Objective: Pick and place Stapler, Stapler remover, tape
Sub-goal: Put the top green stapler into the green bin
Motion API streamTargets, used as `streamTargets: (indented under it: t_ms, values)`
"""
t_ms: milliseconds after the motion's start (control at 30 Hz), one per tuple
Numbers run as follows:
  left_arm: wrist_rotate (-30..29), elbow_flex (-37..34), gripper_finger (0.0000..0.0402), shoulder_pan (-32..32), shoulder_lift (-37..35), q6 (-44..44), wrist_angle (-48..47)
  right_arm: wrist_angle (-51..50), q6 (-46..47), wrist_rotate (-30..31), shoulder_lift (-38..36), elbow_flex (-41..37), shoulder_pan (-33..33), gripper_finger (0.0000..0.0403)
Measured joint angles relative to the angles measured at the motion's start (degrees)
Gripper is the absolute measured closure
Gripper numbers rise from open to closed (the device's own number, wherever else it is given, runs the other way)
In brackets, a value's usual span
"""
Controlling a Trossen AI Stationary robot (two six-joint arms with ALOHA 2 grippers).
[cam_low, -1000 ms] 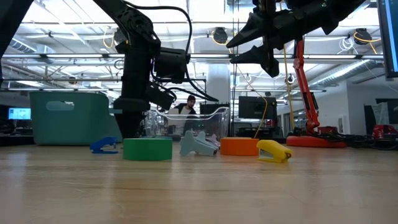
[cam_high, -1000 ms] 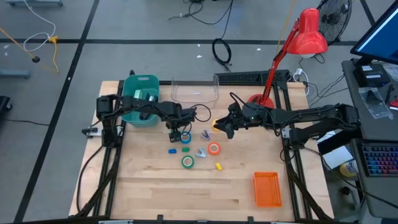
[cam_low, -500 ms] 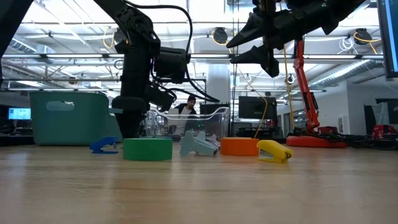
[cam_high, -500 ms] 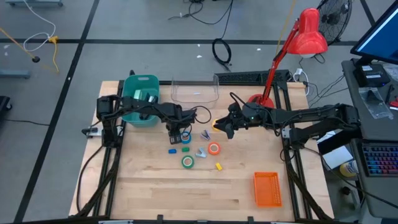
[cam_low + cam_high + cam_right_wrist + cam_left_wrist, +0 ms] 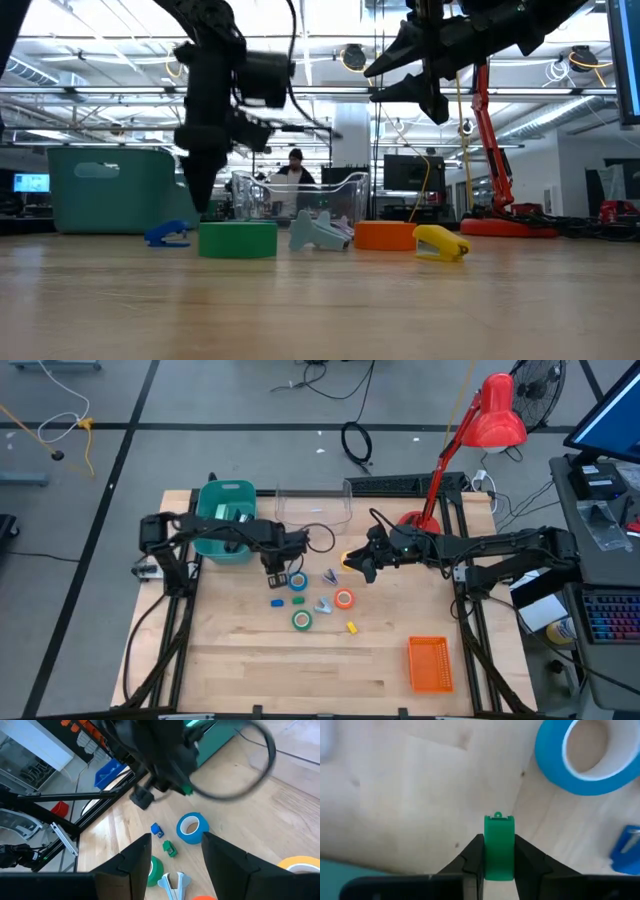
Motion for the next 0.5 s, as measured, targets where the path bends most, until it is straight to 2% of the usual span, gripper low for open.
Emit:
streamTargets:
  t_ms: [200,500]
  values:
    - [-0.22,0.04,0.0330,0.81,-9.80,-6.96,-0.90,0.04,0.00,0.00,0.00,0.00,0.01,0.0236]
    - [-10.74,0.09,0.0332,7.02,-24.62,-19.52,-1.58,0.04,0.00,0.00,0.00,0.00,0.00,0.0236]
